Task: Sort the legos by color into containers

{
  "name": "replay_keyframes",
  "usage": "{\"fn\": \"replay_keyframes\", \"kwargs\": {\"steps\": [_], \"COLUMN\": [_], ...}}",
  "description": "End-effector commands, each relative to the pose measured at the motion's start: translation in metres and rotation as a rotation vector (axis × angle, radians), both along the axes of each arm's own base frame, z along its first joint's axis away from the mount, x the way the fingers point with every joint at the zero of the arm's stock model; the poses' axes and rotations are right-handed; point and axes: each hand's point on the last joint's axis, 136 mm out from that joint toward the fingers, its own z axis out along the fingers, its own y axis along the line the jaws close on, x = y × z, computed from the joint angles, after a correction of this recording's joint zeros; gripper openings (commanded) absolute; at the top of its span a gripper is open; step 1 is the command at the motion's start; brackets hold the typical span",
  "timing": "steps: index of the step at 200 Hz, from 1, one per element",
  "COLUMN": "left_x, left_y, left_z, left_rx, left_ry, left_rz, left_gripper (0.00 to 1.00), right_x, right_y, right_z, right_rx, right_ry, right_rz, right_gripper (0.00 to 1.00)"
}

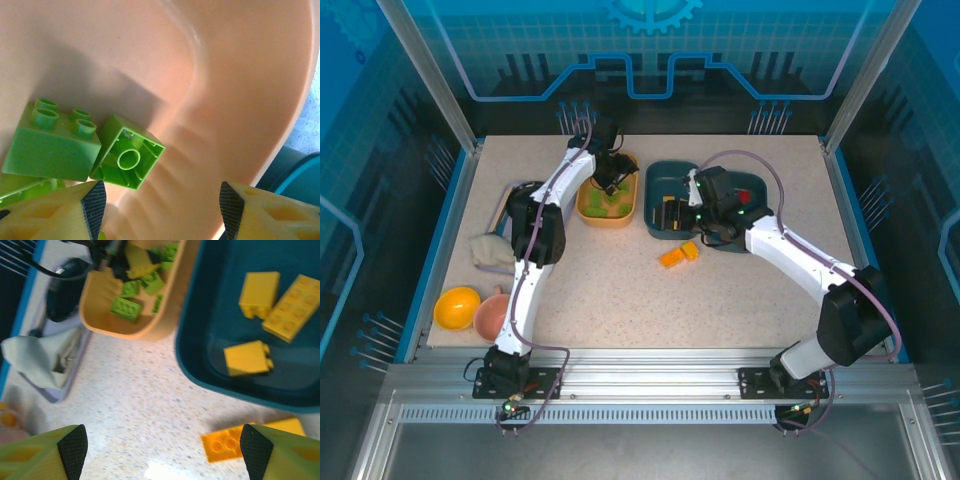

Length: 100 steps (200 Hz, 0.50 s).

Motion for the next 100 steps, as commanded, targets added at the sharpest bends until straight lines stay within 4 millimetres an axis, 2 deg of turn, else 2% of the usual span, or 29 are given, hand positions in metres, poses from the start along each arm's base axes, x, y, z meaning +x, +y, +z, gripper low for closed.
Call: {"fn": "replay_keyframes", "kwargs": {"steps": [1,28,44,47,56,60,65,67,89,100], "left_x": [-0.002,-0.024,-0.049,-0.055,-0.072,-0.082,-0.093,-0.097,-0.150,-0.177], "left_y": [0.003,-0.002,-0.009,-0.010,-0.013,-0.014,-0.015,-0.015,-0.012,-0.010], "left_z": [0.069,0.109,0.127,0.123,0.138,0.132,0.141,0.136,0.143,0.137], "left_rx": [-0.024,0.007,0.009,0.012,0.002,0.002,-0.007,-0.008,-0.032,-0.040], "left_ry": [-0.095,-0.162,-0.202,-0.198,-0.242,-0.233,-0.263,-0.257,-0.302,-0.293], "left_rz": [0.003,-0.053,-0.105,-0.116,-0.141,-0.152,-0.163,-0.167,-0.199,-0.217], "left_gripper": [0.68,0.75,0.78,0.78,0.80,0.81,0.82,0.83,0.84,0.84], "right_x": [-0.020,-0.041,-0.047,-0.048,-0.049,-0.050,-0.049,-0.049,-0.049,-0.048], "right_y": [-0.020,-0.015,-0.007,-0.007,-0.003,-0.003,-0.002,-0.003,-0.006,-0.006], "right_z": [-0.021,-0.046,-0.059,-0.061,-0.067,-0.069,-0.072,-0.073,-0.090,-0.100], "right_rx": [-0.126,-0.166,-0.174,-0.181,-0.191,-0.198,-0.206,-0.210,-0.229,-0.215], "right_ry": [0.093,0.215,0.269,0.276,0.299,0.311,0.323,0.331,0.413,0.446], "right_rz": [-0.071,-0.185,-0.258,-0.279,-0.326,-0.349,-0.374,-0.385,-0.513,-0.573], "right_gripper": [0.82,0.85,0.90,0.92,0.94,0.95,0.97,0.97,0.97,0.98]}}
